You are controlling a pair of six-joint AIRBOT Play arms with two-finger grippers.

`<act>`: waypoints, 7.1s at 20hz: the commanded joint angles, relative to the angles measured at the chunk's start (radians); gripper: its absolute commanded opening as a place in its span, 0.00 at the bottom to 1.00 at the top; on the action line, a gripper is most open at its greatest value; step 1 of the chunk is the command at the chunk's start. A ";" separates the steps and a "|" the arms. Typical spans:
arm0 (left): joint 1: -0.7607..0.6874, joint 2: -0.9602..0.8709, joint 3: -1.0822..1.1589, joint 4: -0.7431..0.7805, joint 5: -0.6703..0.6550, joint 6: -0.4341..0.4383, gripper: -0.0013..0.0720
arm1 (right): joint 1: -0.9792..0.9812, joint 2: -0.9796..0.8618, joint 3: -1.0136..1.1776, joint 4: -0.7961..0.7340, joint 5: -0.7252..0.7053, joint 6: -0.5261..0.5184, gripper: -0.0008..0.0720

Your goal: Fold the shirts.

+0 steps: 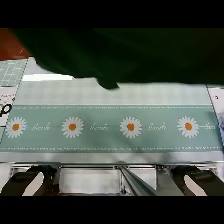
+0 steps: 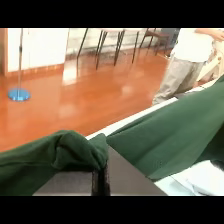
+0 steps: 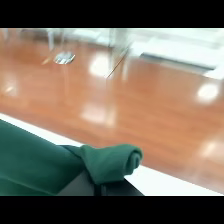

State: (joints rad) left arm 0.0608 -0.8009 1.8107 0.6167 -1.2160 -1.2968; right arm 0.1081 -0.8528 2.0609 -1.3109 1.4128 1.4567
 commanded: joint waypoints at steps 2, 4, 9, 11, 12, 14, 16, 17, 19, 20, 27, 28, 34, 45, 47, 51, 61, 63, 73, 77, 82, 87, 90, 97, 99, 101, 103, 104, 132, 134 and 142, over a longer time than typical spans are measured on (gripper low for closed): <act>0.001 0.146 0.018 0.019 -0.127 -0.056 0.04 | 0.000 0.131 -0.034 -0.039 0.186 0.046 0.04; 0.001 0.160 0.011 0.020 -0.185 -0.060 0.04 | 0.000 0.180 -0.163 -0.024 0.210 0.081 0.04; 0.001 0.089 -0.174 0.022 -0.119 -0.058 0.04 | 0.000 0.220 -0.478 0.083 0.125 0.087 0.04; -0.002 -0.001 -0.250 0.022 -0.119 -0.033 0.04 | 0.000 0.216 -0.602 0.104 0.060 0.085 0.04; -0.013 -0.058 -0.279 0.022 -0.119 -0.018 0.04 | 0.000 0.202 -0.663 0.105 0.039 0.085 0.04; -0.056 -0.204 -0.312 0.022 -0.119 0.039 0.04 | 0.000 0.148 -0.765 0.103 0.005 0.071 0.04; -0.108 -0.379 -0.312 0.022 -0.088 0.089 0.04 | 0.000 0.057 -0.846 0.095 -0.071 0.050 0.04; -0.127 -0.463 -0.311 0.022 -0.036 0.116 0.04 | 0.000 -0.005 -0.867 0.087 -0.107 0.045 0.04; -0.138 -0.631 -0.294 0.021 0.112 0.126 0.04 | -0.002 -0.163 -0.872 0.048 -0.185 0.036 0.04; -0.136 -0.714 -0.271 0.019 0.181 0.126 0.04 | -0.016 -0.244 -0.872 0.032 -0.249 0.032 0.04; -0.163 -1.033 -0.111 0.007 0.255 0.114 0.72 | -0.220 -0.685 -0.753 0.323 -0.468 0.020 0.23; -0.166 -1.037 -0.111 0.032 0.235 0.115 0.71 | -0.227 -0.715 -0.735 0.383 -0.466 -0.007 0.60; 0.057 -0.944 -0.069 0.461 -0.234 -0.096 0.71 | -0.507 -0.679 -0.566 0.348 -0.121 -0.011 0.57; 0.227 -0.496 -1.152 0.155 -0.053 0.091 0.71 | -0.785 -0.363 -1.382 0.452 -0.238 -0.267 0.57; 0.193 -0.498 -1.185 0.123 -0.013 0.110 0.71 | -0.785 -0.363 -1.383 0.457 -0.232 -0.269 0.57; 0.069 -0.530 -1.181 0.124 0.053 0.097 0.71 | -0.785 -0.363 -1.383 0.467 -0.234 -0.274 0.57; -0.029 -0.639 -1.136 0.138 0.050 0.127 0.04 | -0.681 -0.405 -1.383 0.497 -0.270 -0.272 0.57; -0.029 -0.639 -1.121 0.138 0.034 0.127 0.04 | -0.622 -0.441 -1.383 0.554 -0.304 -0.274 0.57; -0.030 -0.639 -1.110 0.138 0.019 0.126 0.04 | -0.379 -0.629 -1.254 0.630 -0.385 -0.256 0.57; -0.030 -0.639 -1.109 0.138 0.031 0.126 0.04 | -0.304 -0.703 -1.187 0.628 -0.433 -0.211 0.39; 0.011 -0.612 -0.996 0.112 -0.012 0.127 0.04 | -0.292 -0.680 -0.989 0.556 -0.292 -0.218 0.04; 0.121 -0.459 -0.596 -0.166 -0.011 0.126 0.04 | -0.292 -0.487 -0.510 0.395 -0.201 -0.103 0.04; 0.149 -0.385 -0.323 -0.191 0.051 0.079 0.04 | -0.274 -0.398 -0.206 0.380 -0.123 -0.079 0.04; 0.228 -0.238 0.148 -0.190 0.075 -0.026 0.04 | -0.269 -0.144 -0.001 0.334 -0.055 -0.044 0.04; 0.275 -0.177 0.216 -0.190 0.075 -0.040 0.04 | -0.269 -0.070 -0.001 0.316 -0.008 -0.044 0.04; 0.338 -0.095 0.236 -0.190 0.074 -0.043 0.04 | -0.269 0.001 -0.001 0.276 0.034 -0.042 0.04; 0.399 -0.012 0.236 -0.169 0.063 -0.043 0.04 | -0.269 0.066 -0.002 0.212 0.058 -0.025 0.04; 0.417 0.026 0.236 -0.138 0.058 -0.043 0.04 | -0.269 0.095 -0.002 0.182 0.074 -0.013 0.04; 0.086 -0.715 -0.513 -0.101 0.509 0.148 0.04 | -0.152 -0.858 -0.385 0.397 -0.300 -0.125 0.04; 0.082 -0.814 -0.454 -0.102 0.473 0.140 0.04 | -0.152 -0.967 -0.287 0.420 -0.295 -0.097 0.04; 0.232 -0.864 -0.349 0.123 0.030 -0.052 0.71 | -0.286 -1.003 -0.224 0.512 -0.055 -0.013 0.58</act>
State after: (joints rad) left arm 0.2104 -1.6577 1.4143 0.5938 -0.9611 -1.2240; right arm -0.1062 -1.8725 1.8206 -0.7956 1.1999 1.4078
